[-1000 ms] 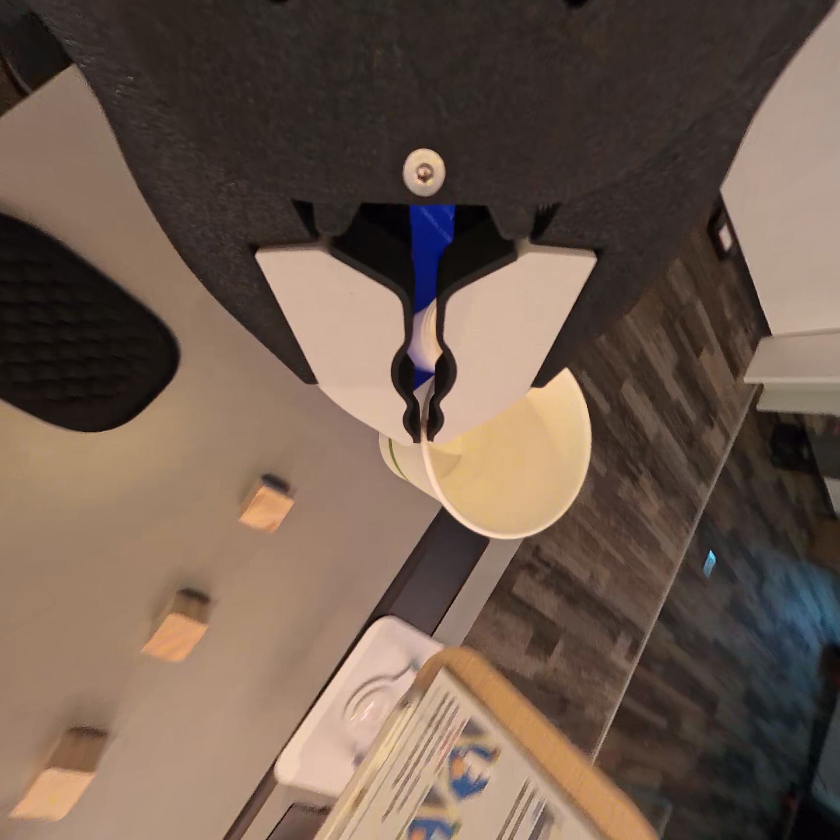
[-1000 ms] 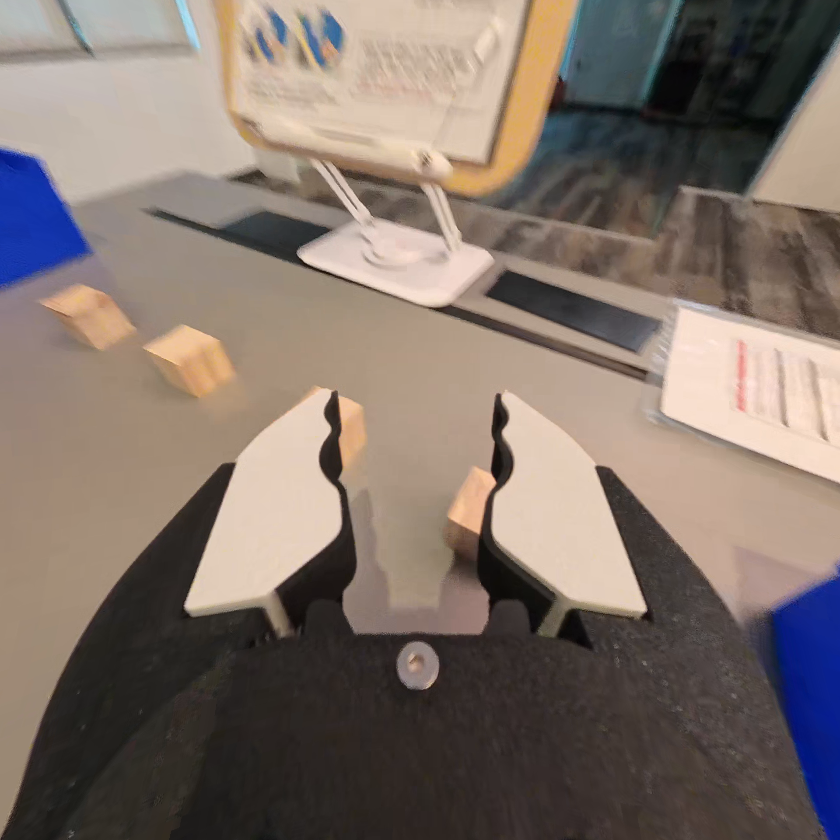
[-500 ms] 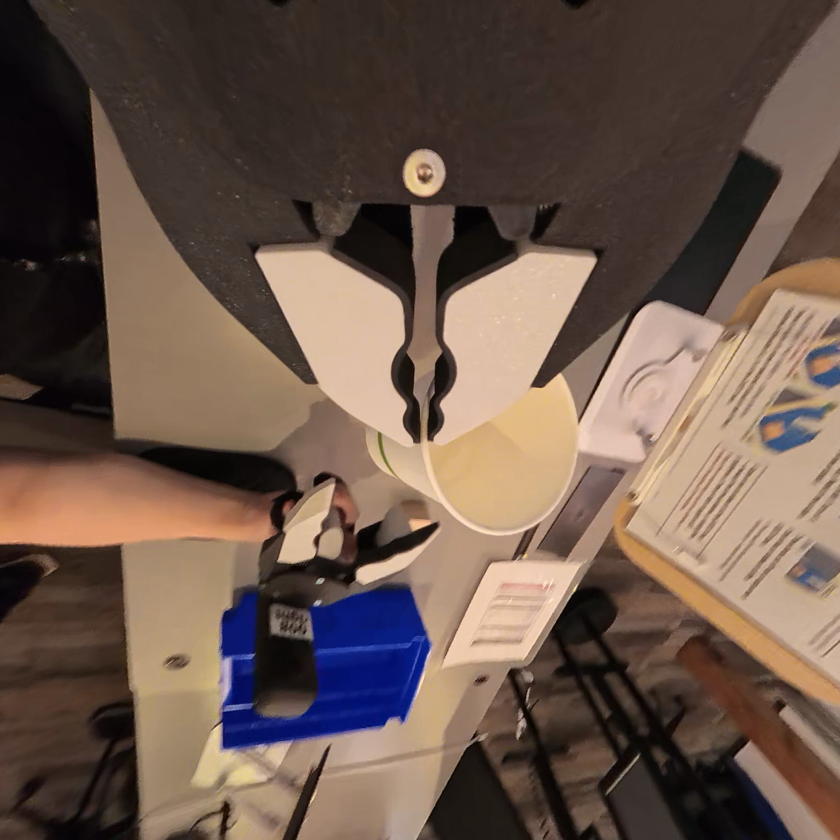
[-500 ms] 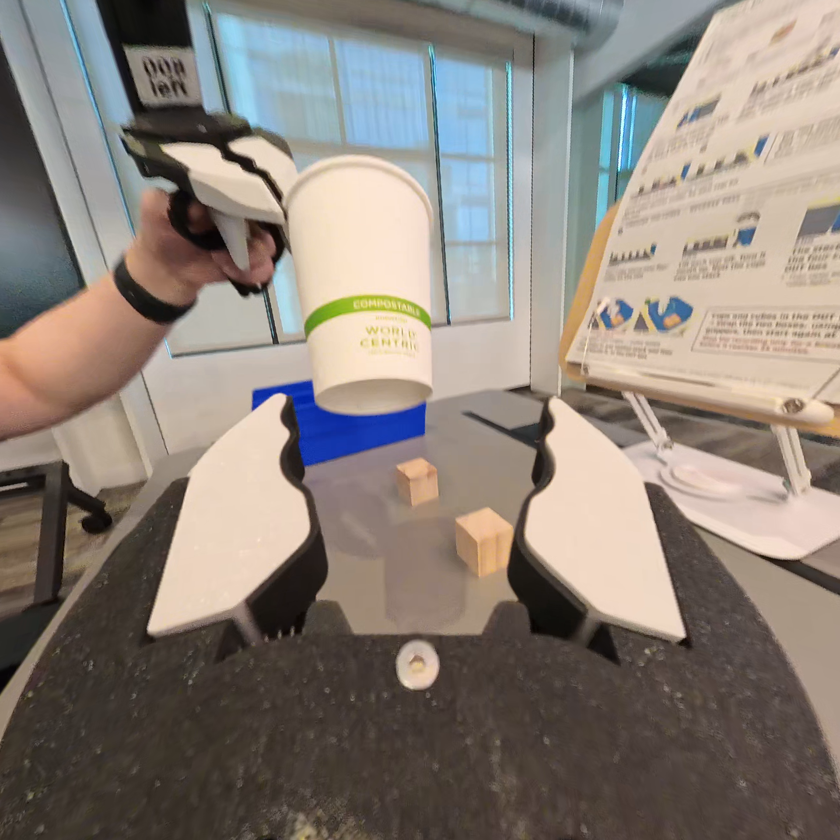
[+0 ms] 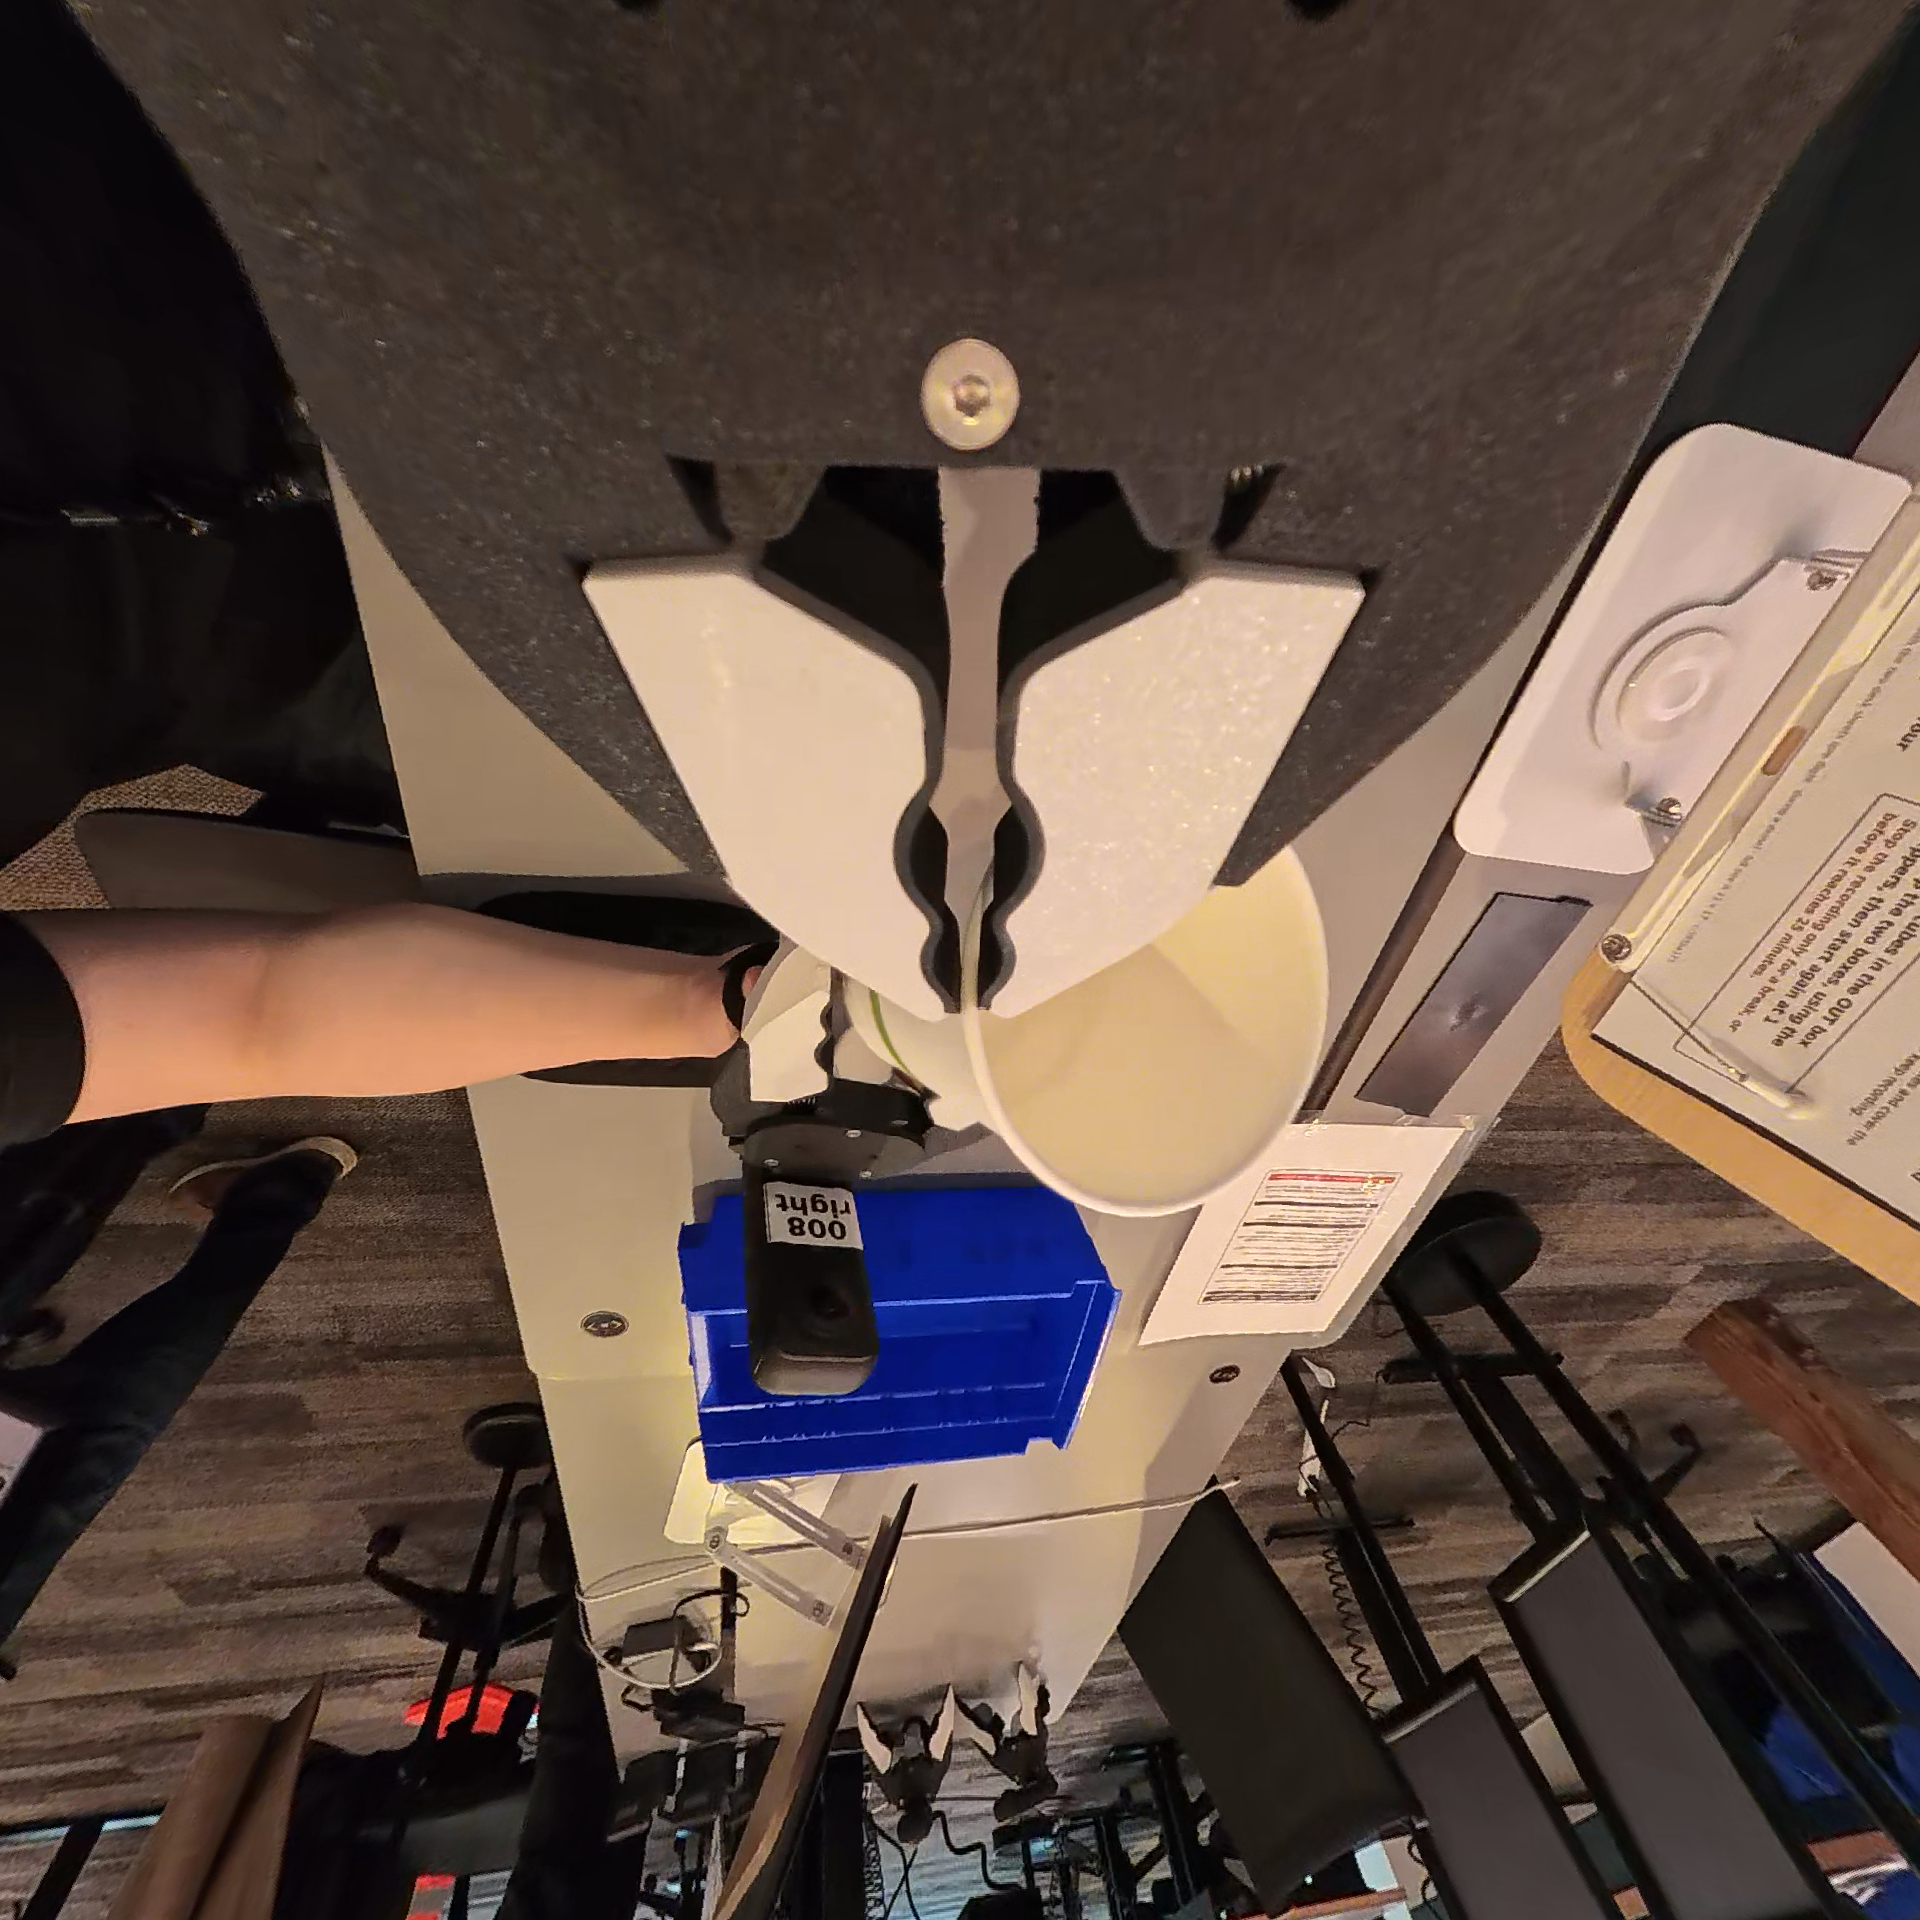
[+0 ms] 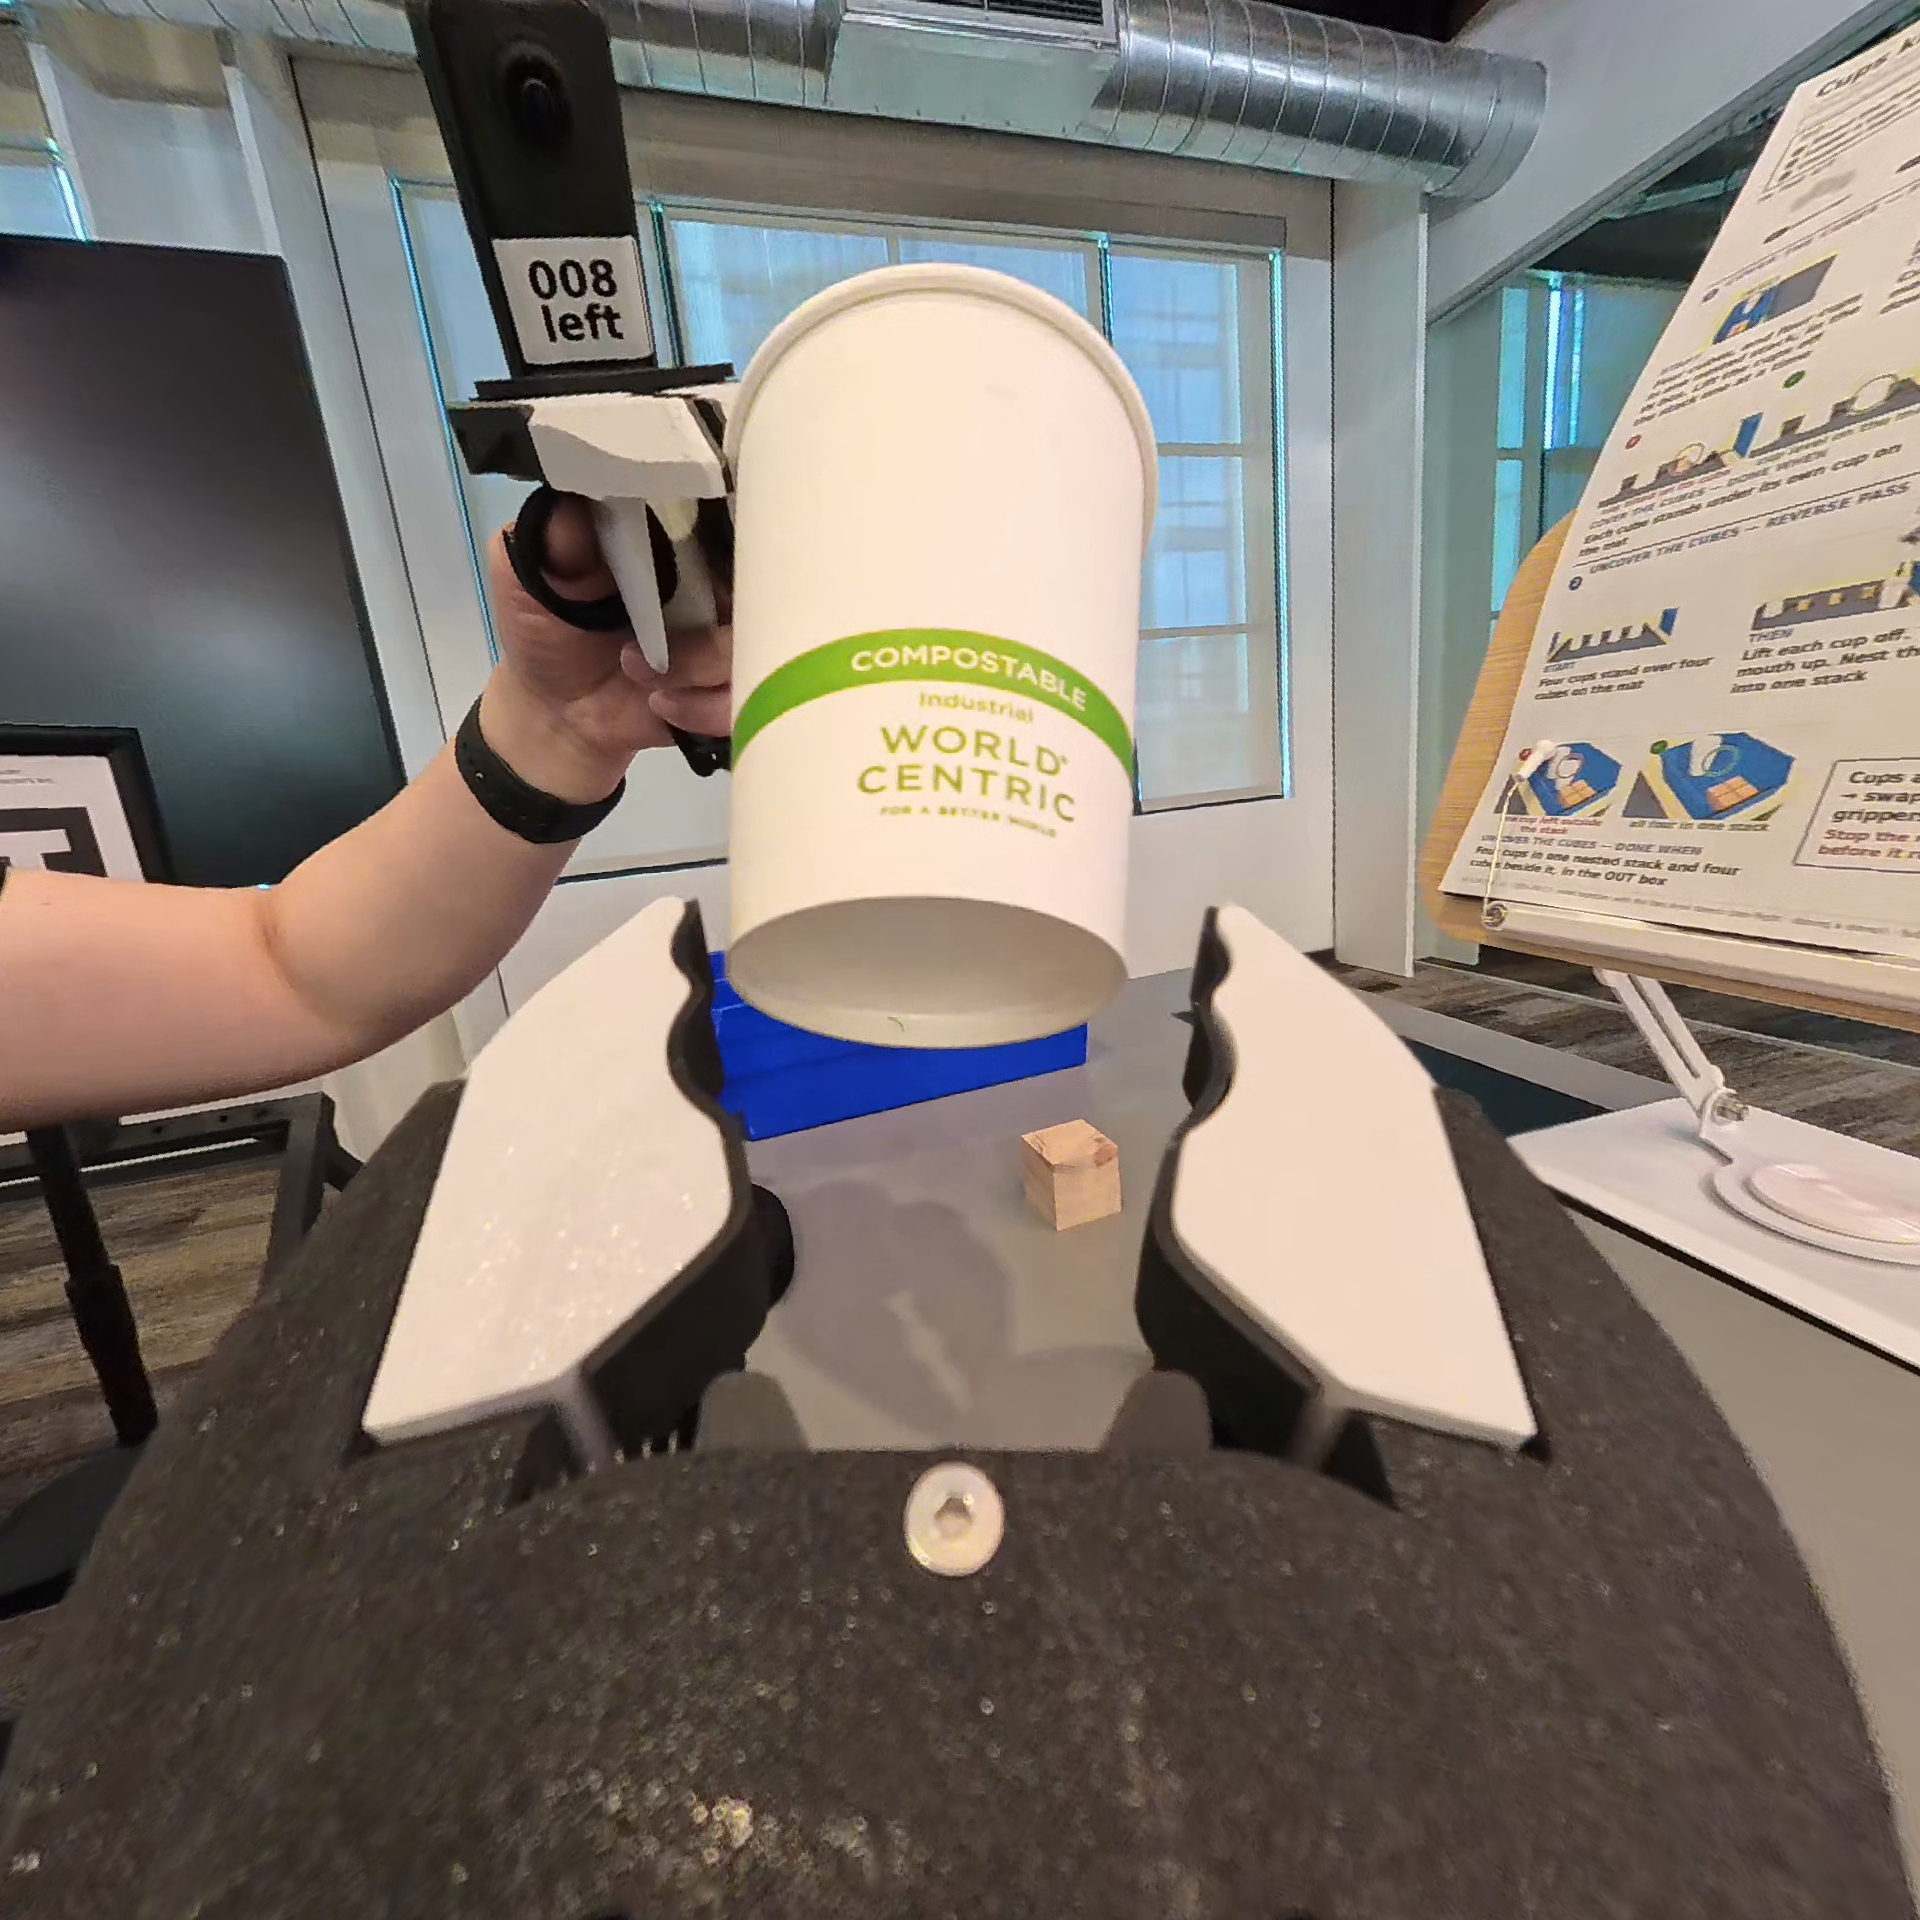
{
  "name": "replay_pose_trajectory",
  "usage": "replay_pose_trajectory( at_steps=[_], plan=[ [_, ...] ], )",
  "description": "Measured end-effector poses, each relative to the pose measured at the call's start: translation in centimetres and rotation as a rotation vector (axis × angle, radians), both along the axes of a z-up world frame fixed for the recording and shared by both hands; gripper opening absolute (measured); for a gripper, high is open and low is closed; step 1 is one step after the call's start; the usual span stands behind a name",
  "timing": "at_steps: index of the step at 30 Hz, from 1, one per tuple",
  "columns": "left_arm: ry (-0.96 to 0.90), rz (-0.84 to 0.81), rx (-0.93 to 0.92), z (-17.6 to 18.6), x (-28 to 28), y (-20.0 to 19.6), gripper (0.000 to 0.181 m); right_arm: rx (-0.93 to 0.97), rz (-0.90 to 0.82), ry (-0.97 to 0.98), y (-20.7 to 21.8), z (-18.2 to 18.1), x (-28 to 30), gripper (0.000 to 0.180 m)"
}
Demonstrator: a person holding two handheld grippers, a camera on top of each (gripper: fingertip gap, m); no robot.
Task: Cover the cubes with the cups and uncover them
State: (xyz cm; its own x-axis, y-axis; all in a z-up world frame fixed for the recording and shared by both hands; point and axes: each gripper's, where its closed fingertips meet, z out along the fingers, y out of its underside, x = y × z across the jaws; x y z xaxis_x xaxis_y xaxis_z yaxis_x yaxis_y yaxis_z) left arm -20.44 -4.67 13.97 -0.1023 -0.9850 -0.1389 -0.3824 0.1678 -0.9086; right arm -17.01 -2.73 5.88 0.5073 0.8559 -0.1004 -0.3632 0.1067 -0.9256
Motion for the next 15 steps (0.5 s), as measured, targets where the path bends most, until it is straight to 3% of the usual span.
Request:
replay_pose_trajectory(
  at_steps=[3, 8, 12, 15],
  plan=[
    [-0.001, -0.004, -0.003, -0.2, 0.1, -0.1, 0.002, 0.008, 0.034, 0.001, -0.4, 0.1, -0.2, 0.074],
    [0.015, 0.009, 0.002, -0.6, -0.1, 0.1, 0.003, 0.007, 0.036, 0.009, -0.6, 0.4, 0.4, 0.074],
    [0.098, 0.004, -0.022, -2.7, -0.2, 0.0, 0.017, 0.029, 0.03, -0.045, -1.0, 0.5, 0.4, 0.073],
    [0.119, -0.012, -0.027, -4.0, -0.3, -0.4, 0.012, 0.043, 0.012, -0.108, -1.1, 0.1, 0.3, 0.073]
  ],
)
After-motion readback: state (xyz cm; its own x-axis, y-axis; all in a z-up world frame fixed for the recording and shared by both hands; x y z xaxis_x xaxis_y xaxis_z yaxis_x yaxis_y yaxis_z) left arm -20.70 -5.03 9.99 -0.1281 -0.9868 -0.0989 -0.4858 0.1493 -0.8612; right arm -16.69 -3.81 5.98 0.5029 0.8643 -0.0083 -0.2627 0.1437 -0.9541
